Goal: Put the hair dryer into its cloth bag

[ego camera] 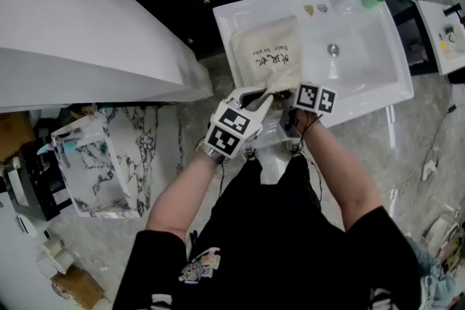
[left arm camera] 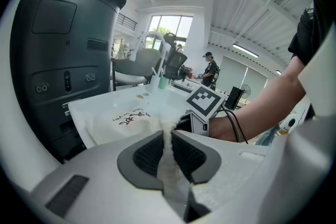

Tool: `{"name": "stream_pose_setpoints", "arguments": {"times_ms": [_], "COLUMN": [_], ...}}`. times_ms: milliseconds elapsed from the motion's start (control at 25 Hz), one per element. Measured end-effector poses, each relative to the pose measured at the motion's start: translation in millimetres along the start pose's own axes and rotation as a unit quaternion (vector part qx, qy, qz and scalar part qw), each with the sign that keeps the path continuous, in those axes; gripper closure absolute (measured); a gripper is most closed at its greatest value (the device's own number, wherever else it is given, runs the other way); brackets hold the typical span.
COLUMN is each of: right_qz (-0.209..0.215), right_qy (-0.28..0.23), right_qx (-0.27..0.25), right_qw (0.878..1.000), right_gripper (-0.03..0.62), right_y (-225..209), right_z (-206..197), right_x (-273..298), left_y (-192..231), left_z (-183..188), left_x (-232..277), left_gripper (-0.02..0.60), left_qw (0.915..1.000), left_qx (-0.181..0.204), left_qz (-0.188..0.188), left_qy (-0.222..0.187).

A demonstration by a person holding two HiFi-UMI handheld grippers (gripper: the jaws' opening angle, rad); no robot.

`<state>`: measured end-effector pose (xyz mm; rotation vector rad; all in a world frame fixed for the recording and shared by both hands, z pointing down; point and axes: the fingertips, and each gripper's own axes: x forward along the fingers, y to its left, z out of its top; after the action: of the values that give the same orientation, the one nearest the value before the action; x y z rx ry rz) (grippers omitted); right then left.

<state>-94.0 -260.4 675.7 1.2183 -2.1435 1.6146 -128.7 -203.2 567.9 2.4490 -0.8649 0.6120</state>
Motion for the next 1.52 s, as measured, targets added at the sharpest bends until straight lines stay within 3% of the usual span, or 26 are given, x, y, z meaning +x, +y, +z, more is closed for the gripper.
{"name": "stream_pose_setpoints", "arguments": {"times_ms": [560,800,1120,1520], "right_qz": [-0.016,-0.015,0.015,0.076], "right_qy": [0.003,0.027,0.056,0.077], "right_qx": [-0.008,-0.017,-0.032,-0.066], "right_qw": [1.0,0.999,0.998,0.992], "right_gripper": [0.359,0.352,0.316,0.31], "right_y": [-3.3,-4.4,3.7,31.4], "right_z": [2.2,-5.4,-16.3,-25.2], "right_x": [14.4,14.0,-4.9,-61.3], "left_y": [3.9,5.6,6.8,-1.0], "left_z": [-7.6,-9.6,-6.8,10.3], "left_x": [-1.7,-1.8,-8.7,-28.9], "left_gripper": [0.532,0.529,0.489,0.488], "left_qw": [0.9999,0.9996,0.9987,0.9955], "left_qx": [-0.015,-0.023,-0.031,-0.039], "left_qz": [0.003,0.016,0.039,0.069], "left_qy": [0.004,-0.002,-0.015,-0.051]}}
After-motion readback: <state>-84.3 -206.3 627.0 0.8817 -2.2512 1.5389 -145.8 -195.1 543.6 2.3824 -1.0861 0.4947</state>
